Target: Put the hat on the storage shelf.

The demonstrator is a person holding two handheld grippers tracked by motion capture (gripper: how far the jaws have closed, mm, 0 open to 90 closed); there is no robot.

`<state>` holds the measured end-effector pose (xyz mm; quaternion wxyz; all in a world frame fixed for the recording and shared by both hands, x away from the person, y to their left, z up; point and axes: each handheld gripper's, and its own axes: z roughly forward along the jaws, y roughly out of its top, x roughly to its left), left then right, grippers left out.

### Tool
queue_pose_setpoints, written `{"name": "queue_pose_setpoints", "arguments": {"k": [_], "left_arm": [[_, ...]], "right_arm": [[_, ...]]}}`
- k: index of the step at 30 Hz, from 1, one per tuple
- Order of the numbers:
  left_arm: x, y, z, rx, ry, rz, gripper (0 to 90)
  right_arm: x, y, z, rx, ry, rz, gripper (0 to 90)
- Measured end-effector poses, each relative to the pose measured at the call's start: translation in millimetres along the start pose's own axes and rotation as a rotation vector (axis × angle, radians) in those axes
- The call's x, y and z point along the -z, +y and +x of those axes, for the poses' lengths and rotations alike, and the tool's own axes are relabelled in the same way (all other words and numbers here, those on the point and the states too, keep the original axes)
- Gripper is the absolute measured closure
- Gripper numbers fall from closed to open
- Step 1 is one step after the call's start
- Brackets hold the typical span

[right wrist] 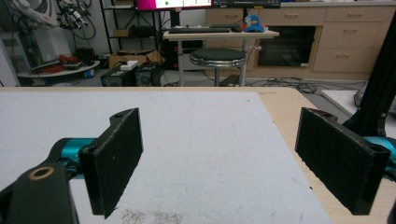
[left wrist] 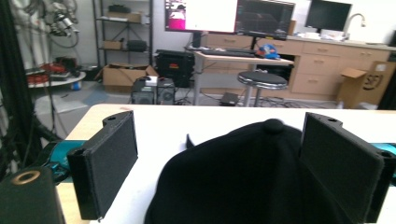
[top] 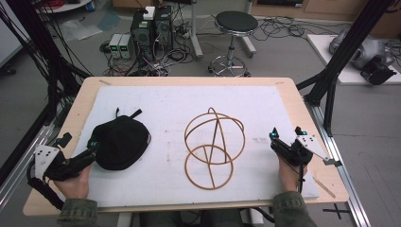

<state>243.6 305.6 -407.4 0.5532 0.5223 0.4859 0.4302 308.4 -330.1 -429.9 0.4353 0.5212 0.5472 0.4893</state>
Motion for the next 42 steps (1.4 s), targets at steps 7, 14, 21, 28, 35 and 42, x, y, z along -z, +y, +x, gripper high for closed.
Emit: {"name": "queue_pose_setpoints", "arguments": {"k": [7,14,21,28,35,42], "left_arm": [[-4.2,8.1,-3.7,0.002,-0.041,0.022,11.9],[-12.4,12.9,-2.6,-0.009,-0.111,0.110,15.1],[-19.3,15.5,-0.5,-0.016,-0.152,0.174,14.8],[-27.6,8.7,-3.5,-0.058,-0.176,0.264,14.8],[-34.1,0.4,-7.3,-0.067,-0.171,0.333,14.8],[-38.4,-5.0,-10.7,-0.077,-0.192,0.376,16.1]], "right_arm": [[0.2,0.2,-1.8,-0.005,-0.004,-0.004,14.4],[0.1,0.2,-2.3,-0.001,-0.005,-0.005,14.4],[1.1,0.6,-1.9,-0.003,-0.004,-0.005,14.4],[1.8,1.0,-1.7,0.001,-0.001,-0.013,14.4],[2.2,1.3,-1.2,-0.004,-0.003,-0.014,14.4],[2.4,1.5,-1.2,0.001,-0.007,-0.018,14.4]]}}
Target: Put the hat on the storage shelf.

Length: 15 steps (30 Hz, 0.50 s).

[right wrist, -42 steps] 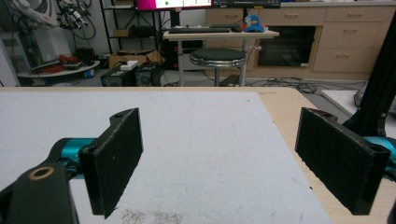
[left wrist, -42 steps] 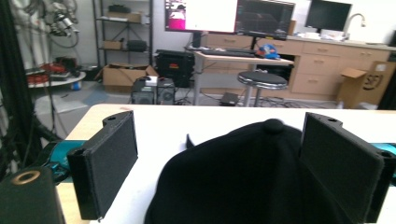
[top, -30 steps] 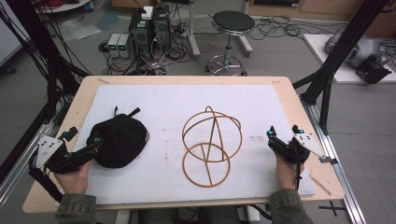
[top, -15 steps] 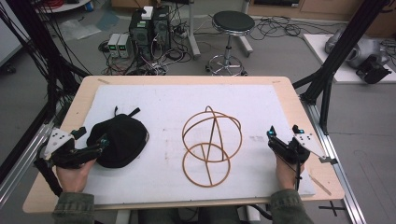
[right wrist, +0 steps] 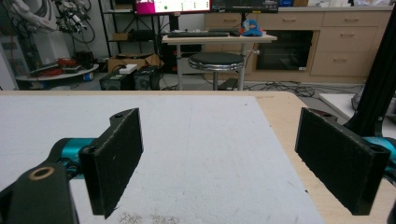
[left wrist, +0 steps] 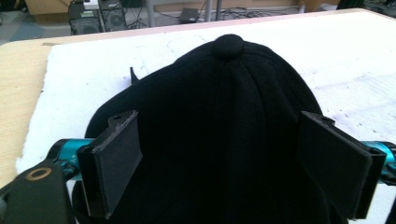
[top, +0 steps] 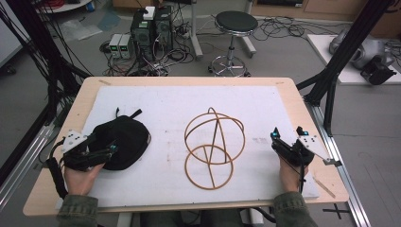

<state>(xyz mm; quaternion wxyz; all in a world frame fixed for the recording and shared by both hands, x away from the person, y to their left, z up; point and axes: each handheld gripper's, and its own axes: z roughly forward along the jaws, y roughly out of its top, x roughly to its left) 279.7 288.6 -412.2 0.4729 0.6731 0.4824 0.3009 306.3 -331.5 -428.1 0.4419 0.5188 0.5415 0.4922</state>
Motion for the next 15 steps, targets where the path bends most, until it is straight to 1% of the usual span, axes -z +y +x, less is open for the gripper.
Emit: {"name": "queue_pose_setpoints", "arguments": {"k": [2,3,7,10,12,13,15], "left_arm": [[-0.6,-0.3,-0.2,0.003,-0.003,0.006,16.4],[-1.3,-0.7,-0.4,0.000,-0.007,0.015,16.5],[-6.7,-4.0,-2.6,0.000,-0.015,0.051,16.5],[-8.0,-5.0,-3.3,-0.004,-0.015,0.060,16.8],[-7.9,-5.2,-3.1,-0.002,-0.027,0.059,20.0],[-7.8,-5.2,-3.2,-0.004,-0.031,0.060,22.2],[-7.6,-5.1,-3.9,-0.013,-0.028,0.058,24.2]], "right_arm": [[0.1,-0.1,0.4,0.001,0.001,0.003,14.4],[-0.1,-0.1,0.3,0.007,0.003,0.000,14.4],[-0.2,-0.2,0.9,0.004,0.000,0.000,14.4],[0.3,0.1,0.3,0.010,-0.004,-0.003,14.4],[0.6,0.3,0.2,0.001,-0.004,-0.006,14.4],[0.7,0.3,-0.4,0.006,-0.005,-0.007,14.4],[0.6,0.3,-0.2,0.003,-0.004,-0.006,14.4]]}}
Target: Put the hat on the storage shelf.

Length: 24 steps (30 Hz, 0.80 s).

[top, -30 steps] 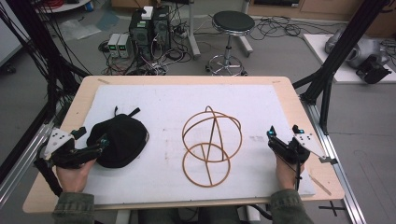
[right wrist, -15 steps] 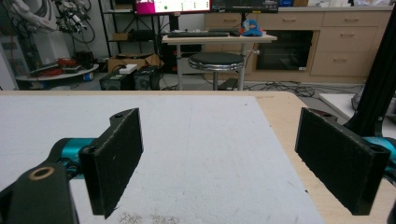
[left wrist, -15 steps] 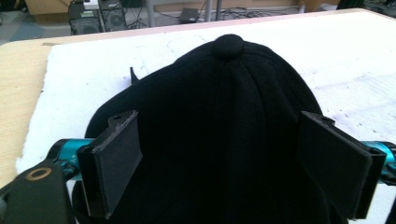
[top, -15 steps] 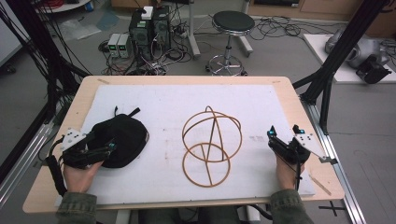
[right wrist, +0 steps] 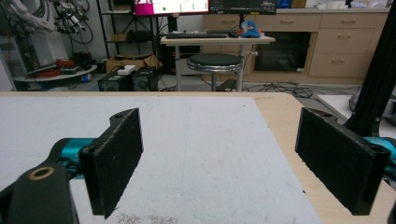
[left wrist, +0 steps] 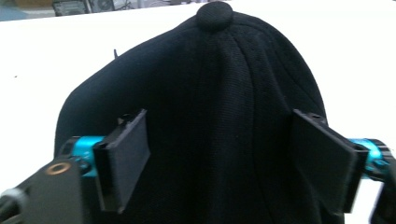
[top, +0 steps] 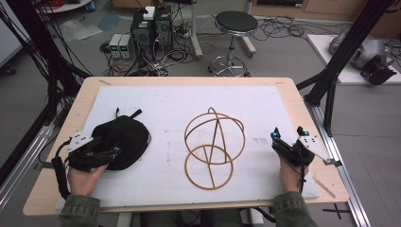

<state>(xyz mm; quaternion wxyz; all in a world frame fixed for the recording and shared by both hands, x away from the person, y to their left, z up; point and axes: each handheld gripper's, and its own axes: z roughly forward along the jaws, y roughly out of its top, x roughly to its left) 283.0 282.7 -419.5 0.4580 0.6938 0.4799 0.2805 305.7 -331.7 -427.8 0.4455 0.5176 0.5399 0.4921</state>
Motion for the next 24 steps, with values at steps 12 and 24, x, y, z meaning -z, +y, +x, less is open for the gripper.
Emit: {"name": "queue_pose_setpoints", "arguments": {"k": [12,24], "left_arm": [[0.9,-1.8,-2.6,-0.026,0.019,-0.004,45.8],[4.1,-3.7,-4.6,-0.055,0.058,-0.002,86.3]], "right_arm": [[0.6,-0.1,2.1,0.012,0.001,0.000,14.5],[1.4,0.1,3.1,0.027,0.002,-0.008,14.4]]}}
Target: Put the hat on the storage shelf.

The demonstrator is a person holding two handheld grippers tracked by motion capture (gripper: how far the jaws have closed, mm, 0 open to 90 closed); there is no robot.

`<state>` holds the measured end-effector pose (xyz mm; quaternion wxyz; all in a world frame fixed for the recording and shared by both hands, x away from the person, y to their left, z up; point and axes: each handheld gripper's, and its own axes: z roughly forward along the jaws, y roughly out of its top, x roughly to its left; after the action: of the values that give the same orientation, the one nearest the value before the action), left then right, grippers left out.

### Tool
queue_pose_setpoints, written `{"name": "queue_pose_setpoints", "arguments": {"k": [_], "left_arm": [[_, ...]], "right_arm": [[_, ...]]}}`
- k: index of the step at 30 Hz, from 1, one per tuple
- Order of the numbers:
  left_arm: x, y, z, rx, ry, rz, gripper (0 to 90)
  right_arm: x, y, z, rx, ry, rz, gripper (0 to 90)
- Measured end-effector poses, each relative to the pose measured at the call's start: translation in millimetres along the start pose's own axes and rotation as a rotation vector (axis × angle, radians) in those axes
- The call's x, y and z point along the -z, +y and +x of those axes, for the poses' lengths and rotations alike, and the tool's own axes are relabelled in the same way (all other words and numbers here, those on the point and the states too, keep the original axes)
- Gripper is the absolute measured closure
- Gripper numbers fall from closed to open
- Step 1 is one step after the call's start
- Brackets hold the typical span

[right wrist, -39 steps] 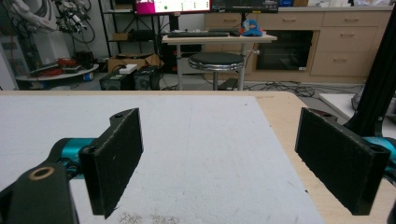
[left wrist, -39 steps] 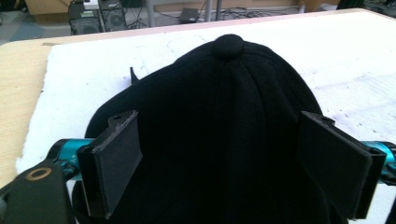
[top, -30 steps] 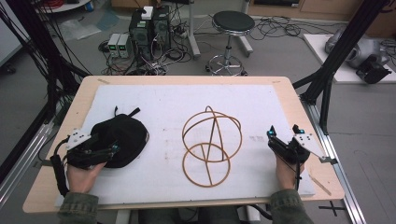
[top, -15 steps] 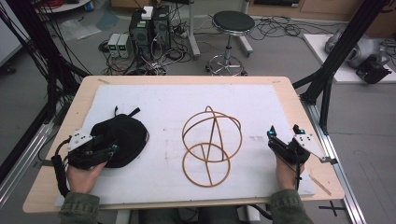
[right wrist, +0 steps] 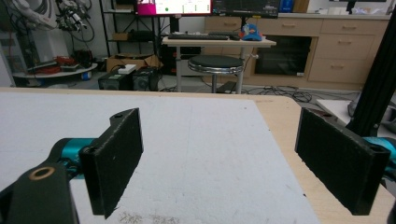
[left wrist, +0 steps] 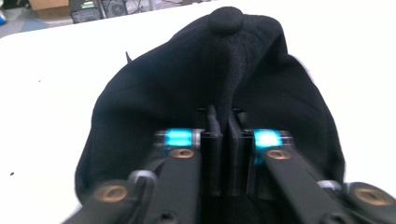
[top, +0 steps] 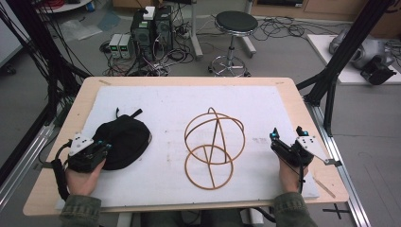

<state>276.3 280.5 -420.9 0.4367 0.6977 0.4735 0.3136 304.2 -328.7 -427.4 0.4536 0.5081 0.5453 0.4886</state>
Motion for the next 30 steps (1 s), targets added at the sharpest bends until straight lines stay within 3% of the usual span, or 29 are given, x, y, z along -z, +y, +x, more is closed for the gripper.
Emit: {"name": "queue_pose_setpoints", "arguments": {"k": [5,16,20,30], "left_arm": [[0.7,0.2,-2.5,-0.028,0.001,-0.008,87.0],[3.4,2.0,-3.1,-0.022,-0.027,-0.028,87.2],[8.1,5.7,-2.8,-0.001,-0.023,-0.071,87.1],[15.3,17.8,-12.0,-0.023,-0.034,-0.161,87.1]], "right_arm": [[-0.1,0.0,0.2,0.001,-0.001,0.000,14.5],[-0.2,0.1,0.2,0.004,0.001,-0.003,14.5],[0.1,0.0,1.2,0.002,0.002,0.003,14.5],[0.2,-0.2,2.2,0.014,0.007,0.005,14.5]]}}
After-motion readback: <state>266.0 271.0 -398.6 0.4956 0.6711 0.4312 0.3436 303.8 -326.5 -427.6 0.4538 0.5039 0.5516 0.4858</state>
